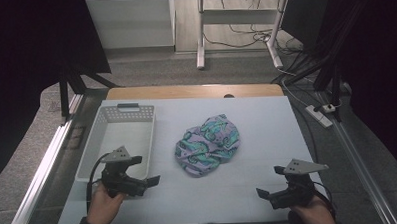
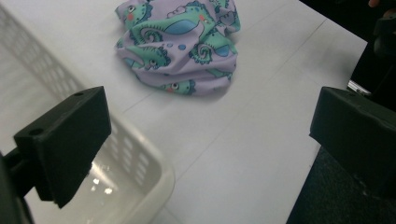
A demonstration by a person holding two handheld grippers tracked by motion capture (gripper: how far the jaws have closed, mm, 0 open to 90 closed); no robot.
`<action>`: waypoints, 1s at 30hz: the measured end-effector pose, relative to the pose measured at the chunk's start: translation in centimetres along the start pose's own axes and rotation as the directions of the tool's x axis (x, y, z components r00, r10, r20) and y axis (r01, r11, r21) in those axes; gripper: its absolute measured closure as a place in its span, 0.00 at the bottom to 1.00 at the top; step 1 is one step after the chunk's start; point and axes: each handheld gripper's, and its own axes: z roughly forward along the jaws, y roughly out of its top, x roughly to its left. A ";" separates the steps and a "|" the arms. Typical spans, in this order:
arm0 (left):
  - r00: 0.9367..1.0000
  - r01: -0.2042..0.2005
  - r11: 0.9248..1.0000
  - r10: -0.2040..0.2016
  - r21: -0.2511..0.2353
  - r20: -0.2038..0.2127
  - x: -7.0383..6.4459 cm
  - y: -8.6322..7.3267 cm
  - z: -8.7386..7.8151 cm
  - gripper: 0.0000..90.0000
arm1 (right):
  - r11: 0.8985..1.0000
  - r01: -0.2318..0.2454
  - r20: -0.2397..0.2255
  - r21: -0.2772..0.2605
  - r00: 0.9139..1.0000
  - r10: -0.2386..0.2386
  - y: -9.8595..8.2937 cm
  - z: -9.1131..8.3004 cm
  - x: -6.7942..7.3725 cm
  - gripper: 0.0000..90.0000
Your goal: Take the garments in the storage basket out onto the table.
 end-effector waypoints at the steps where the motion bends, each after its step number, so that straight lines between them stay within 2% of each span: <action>1: 1.000 0.004 1.000 -0.004 -0.002 -0.001 0.0 -0.3 -0.2 0.00 | 1.000 -0.001 0.000 0.000 1.000 0.001 0.0 0.0 0.0 0.00; 4: 1.000 0.020 1.000 -0.020 -0.008 0.001 0.0 -1.1 -0.9 0.00 | 1.000 -0.002 0.001 0.003 1.000 0.002 0.0 0.0 0.0 0.00; 14: 0.997 0.067 0.997 -0.068 -0.029 -0.048 0.1 -3.9 -3.7 0.00 | 1.000 0.001 0.005 0.010 1.000 -0.001 0.0 0.1 0.0 0.00; 26: 0.982 0.138 0.989 -0.145 -0.062 -0.124 0.4 -7.7 -7.1 0.00 | 1.000 0.001 0.005 0.013 1.000 -0.001 0.0 0.1 0.1 0.00; 30: 0.978 0.145 0.988 -0.151 -0.047 -0.142 0.2 -8.6 -7.6 0.00 | 1.000 0.000 0.006 0.013 1.000 0.000 0.0 0.1 0.1 0.00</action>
